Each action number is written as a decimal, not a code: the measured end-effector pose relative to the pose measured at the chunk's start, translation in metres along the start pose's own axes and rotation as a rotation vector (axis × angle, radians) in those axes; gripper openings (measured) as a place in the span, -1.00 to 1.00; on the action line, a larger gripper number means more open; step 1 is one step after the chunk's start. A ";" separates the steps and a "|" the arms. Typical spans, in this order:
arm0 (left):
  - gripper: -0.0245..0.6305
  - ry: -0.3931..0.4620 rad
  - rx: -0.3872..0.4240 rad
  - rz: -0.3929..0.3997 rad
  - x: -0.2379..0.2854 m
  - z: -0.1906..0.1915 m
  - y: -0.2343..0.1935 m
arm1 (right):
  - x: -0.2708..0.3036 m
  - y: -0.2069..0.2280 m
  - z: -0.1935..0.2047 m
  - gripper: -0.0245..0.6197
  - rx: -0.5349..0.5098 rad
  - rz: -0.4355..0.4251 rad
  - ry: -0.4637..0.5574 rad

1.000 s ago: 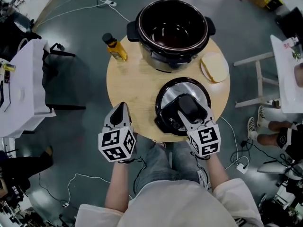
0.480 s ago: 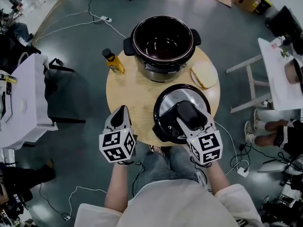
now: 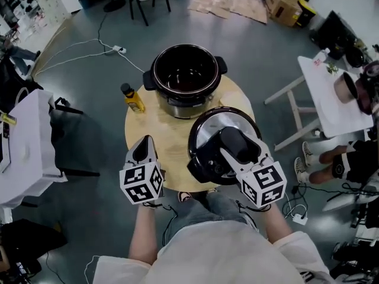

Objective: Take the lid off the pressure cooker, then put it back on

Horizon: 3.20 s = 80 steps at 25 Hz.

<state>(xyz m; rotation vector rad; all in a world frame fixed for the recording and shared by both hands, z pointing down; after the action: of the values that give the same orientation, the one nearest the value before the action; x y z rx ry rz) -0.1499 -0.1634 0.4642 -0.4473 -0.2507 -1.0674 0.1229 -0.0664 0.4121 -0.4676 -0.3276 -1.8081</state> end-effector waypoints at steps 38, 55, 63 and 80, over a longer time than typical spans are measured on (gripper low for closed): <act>-0.95 0.153 -0.120 -0.294 -0.027 -0.041 0.000 | 0.077 0.098 -0.167 -0.05 -0.317 -0.334 0.139; -0.95 0.164 -0.214 -0.489 -0.037 -0.020 -0.001 | 0.150 0.103 -0.200 -0.05 -0.476 -0.561 0.136; -0.95 0.152 -0.211 -0.519 -0.038 -0.014 0.003 | 0.183 0.104 -0.199 -0.05 -0.457 -0.642 0.115; -0.95 0.118 -0.233 -0.542 -0.031 -0.005 -0.022 | 0.234 0.086 -0.195 -0.05 -0.451 -0.688 0.071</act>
<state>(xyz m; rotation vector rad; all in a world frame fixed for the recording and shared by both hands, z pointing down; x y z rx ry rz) -0.1843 -0.1503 0.4517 -0.5377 -0.1447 -1.6597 0.1205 -0.3769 0.3502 -0.6520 -0.0151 -2.5837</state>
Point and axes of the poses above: the fingertips, and each gripper's own axes: x forward along the fingers, y to its right, z out of its underside, the point moved 8 cm from there along -x, backward along the fingers, and after that the axes turned 2 degrees about z, right-handed, at the moved point
